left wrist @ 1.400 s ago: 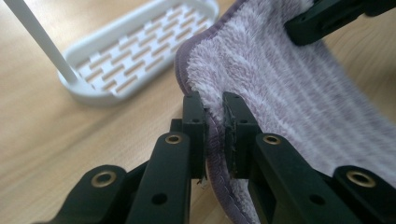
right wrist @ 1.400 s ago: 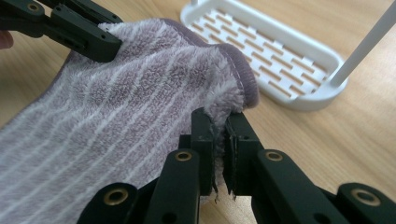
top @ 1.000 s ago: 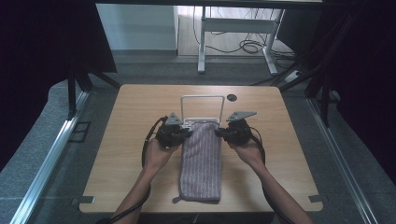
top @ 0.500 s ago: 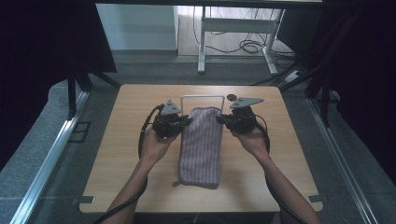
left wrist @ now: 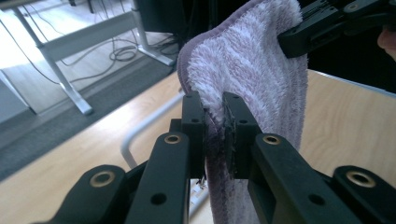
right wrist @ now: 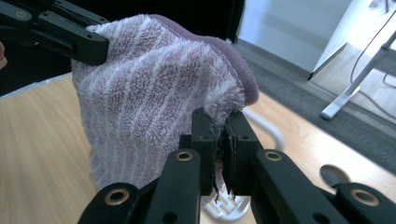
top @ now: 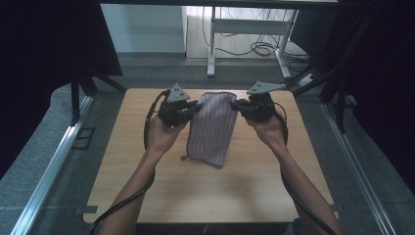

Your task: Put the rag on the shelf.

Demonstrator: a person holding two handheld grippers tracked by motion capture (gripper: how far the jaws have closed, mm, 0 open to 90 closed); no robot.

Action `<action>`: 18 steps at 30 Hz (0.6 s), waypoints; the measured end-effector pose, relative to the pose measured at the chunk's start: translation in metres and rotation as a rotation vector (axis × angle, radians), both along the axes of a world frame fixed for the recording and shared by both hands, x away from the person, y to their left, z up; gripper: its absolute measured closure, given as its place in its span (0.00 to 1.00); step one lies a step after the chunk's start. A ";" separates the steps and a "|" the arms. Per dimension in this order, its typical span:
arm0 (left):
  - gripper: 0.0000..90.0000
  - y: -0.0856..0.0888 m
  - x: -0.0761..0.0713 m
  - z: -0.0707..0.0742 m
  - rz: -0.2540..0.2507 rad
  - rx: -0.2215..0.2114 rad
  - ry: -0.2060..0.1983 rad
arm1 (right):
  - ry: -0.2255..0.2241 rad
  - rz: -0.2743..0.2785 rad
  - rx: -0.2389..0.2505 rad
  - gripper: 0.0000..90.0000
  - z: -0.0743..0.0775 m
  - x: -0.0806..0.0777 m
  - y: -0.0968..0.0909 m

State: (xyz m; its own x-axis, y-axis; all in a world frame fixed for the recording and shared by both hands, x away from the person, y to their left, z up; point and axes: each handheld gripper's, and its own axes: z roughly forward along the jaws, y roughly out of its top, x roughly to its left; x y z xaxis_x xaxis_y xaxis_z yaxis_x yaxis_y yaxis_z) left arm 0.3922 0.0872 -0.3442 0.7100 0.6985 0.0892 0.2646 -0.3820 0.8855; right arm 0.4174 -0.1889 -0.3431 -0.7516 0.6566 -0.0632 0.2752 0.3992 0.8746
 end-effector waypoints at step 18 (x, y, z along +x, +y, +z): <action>0.88 -0.006 0.037 0.034 0.076 0.017 -0.093 | -0.083 -0.073 0.026 0.93 0.048 0.037 0.005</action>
